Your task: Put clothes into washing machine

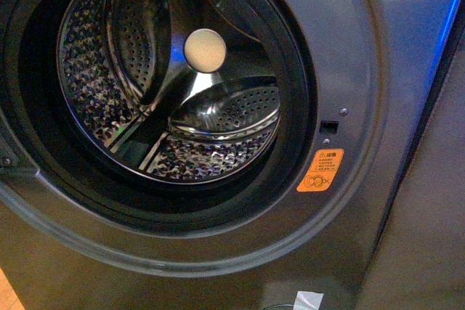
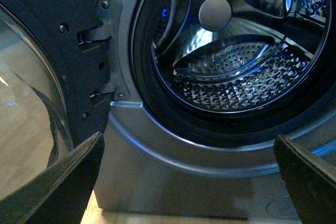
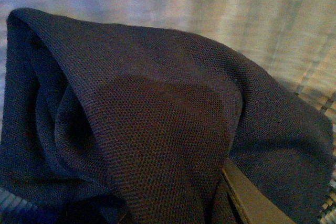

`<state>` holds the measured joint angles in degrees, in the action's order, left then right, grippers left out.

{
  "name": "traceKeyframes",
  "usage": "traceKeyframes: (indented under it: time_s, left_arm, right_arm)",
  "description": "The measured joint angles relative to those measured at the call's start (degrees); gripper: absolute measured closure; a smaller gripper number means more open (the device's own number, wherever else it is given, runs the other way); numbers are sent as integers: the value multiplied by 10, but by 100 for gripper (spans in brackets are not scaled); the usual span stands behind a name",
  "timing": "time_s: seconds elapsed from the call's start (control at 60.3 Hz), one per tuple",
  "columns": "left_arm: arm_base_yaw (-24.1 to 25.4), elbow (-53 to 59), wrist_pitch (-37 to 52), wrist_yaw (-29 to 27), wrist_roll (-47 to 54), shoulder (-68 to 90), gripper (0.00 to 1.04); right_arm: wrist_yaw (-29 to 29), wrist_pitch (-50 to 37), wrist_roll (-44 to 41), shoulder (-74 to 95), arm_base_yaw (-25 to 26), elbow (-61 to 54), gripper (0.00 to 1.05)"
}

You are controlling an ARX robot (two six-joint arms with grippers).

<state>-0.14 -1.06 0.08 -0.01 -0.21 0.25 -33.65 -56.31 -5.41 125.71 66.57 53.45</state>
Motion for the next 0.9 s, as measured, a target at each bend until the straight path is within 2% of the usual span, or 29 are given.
traceKeyframes:
  time_s: [0.182, 0.282, 0.431, 0.547, 0.696, 0.796, 0.895]
  left_arm:
    - [0, 0, 0, 0, 0, 0, 7]
    - [0, 0, 0, 0, 0, 0, 7]
    - [0, 0, 0, 0, 0, 0, 7]
    - [0, 0, 0, 0, 0, 0, 7]
    - [0, 0, 0, 0, 0, 0, 7]
    - [0, 0, 0, 0, 0, 0, 7]
    - [0, 0, 0, 0, 0, 0, 7]
  right_arm:
    - [-33, -21, 63, -148, 18, -28, 90]
    - [-57, -26, 125, -257, 23, -34, 90]
    - [-83, 5, 203, -407, -8, -13, 90]
    - [-77, 43, 240, -483, -62, 31, 90]
    - [-41, 110, 257, -547, -152, 114, 90]
    - [-19, 172, 255, -569, -226, 179, 90]
    - [14, 266, 229, -581, -327, 247, 90]
